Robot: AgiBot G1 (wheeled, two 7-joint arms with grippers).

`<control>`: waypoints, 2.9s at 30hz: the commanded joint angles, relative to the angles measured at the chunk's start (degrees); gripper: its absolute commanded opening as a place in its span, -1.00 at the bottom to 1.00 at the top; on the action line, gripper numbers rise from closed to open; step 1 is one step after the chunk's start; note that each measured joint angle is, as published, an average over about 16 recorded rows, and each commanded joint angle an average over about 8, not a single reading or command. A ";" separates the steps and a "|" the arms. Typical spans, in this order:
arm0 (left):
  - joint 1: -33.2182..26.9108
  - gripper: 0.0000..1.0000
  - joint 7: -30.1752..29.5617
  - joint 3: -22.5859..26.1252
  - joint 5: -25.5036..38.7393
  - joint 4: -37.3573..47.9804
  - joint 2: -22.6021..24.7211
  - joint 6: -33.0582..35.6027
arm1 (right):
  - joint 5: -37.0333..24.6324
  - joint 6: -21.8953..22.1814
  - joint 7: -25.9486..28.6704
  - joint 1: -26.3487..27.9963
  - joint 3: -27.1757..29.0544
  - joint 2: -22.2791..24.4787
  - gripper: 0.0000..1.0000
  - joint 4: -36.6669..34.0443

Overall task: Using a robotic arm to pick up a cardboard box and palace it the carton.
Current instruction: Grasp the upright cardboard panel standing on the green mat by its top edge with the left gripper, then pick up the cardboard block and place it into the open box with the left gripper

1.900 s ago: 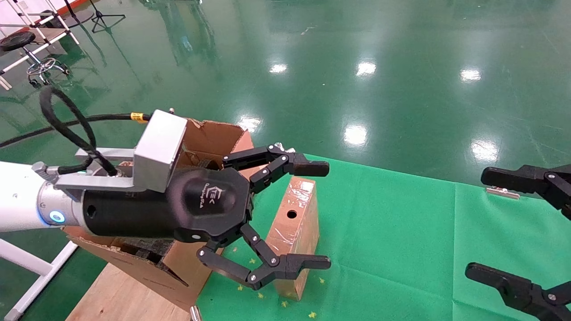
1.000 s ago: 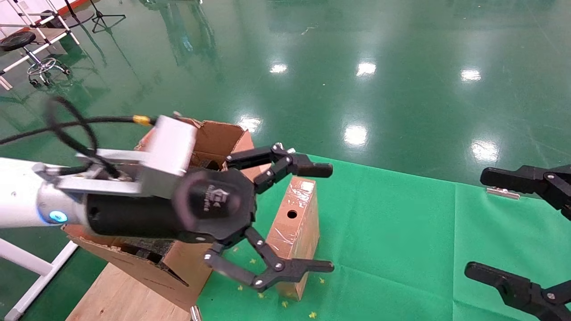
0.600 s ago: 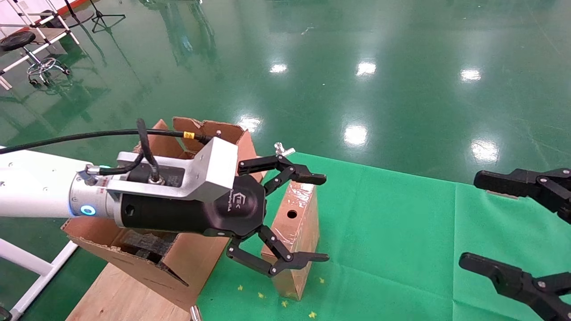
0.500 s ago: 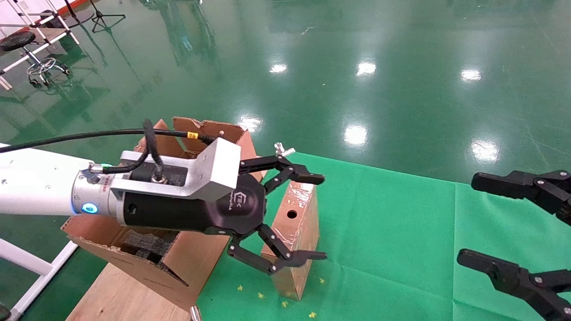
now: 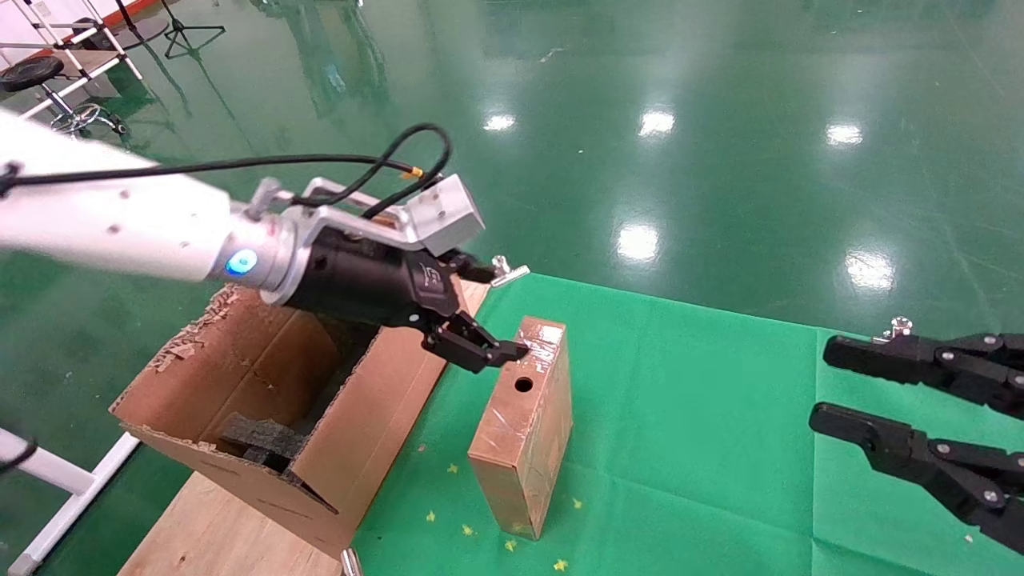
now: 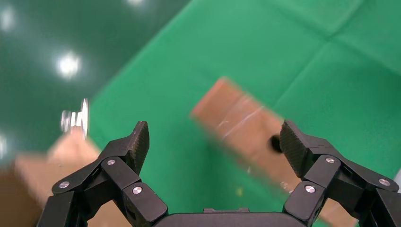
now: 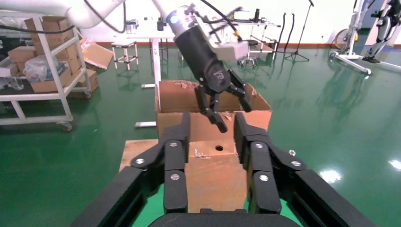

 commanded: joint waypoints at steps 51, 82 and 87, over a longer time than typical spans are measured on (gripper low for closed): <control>-13.29 -1.00 -44.27 25.69 9.85 1.08 14.27 5.35 | 0.01 0.01 -0.01 -0.01 0.00 0.01 1.00 -0.02; -17.78 -1.00 -31.52 19.77 8.35 -0.10 5.87 -4.18 | 0.01 0.01 -0.01 -0.01 0.00 0.01 1.00 -0.02; -20.74 -1.00 -23.72 15.36 5.86 0.83 0.10 -7.90 | 0.01 0.01 -0.01 -0.01 0.00 0.01 1.00 -0.02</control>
